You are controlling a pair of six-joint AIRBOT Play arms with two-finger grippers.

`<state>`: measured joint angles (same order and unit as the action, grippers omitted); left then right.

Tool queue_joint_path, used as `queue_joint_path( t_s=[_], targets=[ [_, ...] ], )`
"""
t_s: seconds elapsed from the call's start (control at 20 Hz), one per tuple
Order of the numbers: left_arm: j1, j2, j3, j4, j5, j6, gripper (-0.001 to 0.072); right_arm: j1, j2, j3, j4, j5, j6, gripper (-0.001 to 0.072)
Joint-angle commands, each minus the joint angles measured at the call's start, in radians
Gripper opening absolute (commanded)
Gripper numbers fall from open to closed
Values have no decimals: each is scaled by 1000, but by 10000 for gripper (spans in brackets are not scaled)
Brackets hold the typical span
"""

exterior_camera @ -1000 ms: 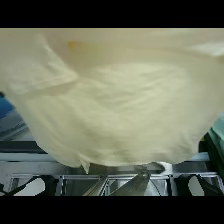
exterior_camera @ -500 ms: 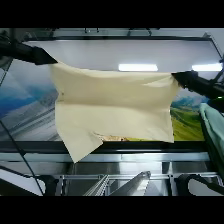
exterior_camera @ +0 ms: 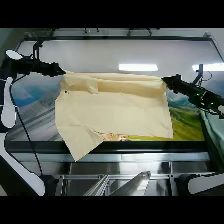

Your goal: Fold the shirts.

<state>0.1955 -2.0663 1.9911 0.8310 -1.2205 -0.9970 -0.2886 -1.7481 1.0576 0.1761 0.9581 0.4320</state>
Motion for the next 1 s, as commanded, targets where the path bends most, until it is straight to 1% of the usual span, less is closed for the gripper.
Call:
queue_joint_path(
  t_s=[0.0, 0.05, 0.1, 0.2, 0.35, 0.45, 0.7, 0.85, 0.9, 0.95],
  targets=[
    [-10, -15, 1, 23, 11, 27, 34, -8, -37, 27, -151, 27, 42, 18],
    [-10, -15, 1, 25, -20, 27, 34, -14, -37, 27, -234, 26, 84, 18],
    [-8, -15, 0, 26, -53, 27, 34, -16, -37, 27, -307, 26, 104, 18],
    [-3, -15, 0, 29, -118, 27, 33, -21, -37, 27, -384, 30, 103, 18],
    [-8, -19, 0, 41, -168, 25, 32, -20, -37, 27, -412, 14, 91, 18],
    [-17, -35, 0, 41, -185, 0, 32, -19, -37, 27, -412, -11, 91, 19],
    [-43, -72, 0, 42, -281, -18, 29, -20, -37, 27, -447, -8, 92, 19],
    [-41, -71, 0, 42, -285, -48, 23, -21, -37, 27, -472, 10, 93, 28],
    [-39, -71, 1, 42, -295, -55, 23, -21, -37, 27, -472, 18, 97, 101],
    [-33, -71, 1, 41, -309, -67, 23, -22, -35, 27, -473, 19, 111, 278]
  ],
)
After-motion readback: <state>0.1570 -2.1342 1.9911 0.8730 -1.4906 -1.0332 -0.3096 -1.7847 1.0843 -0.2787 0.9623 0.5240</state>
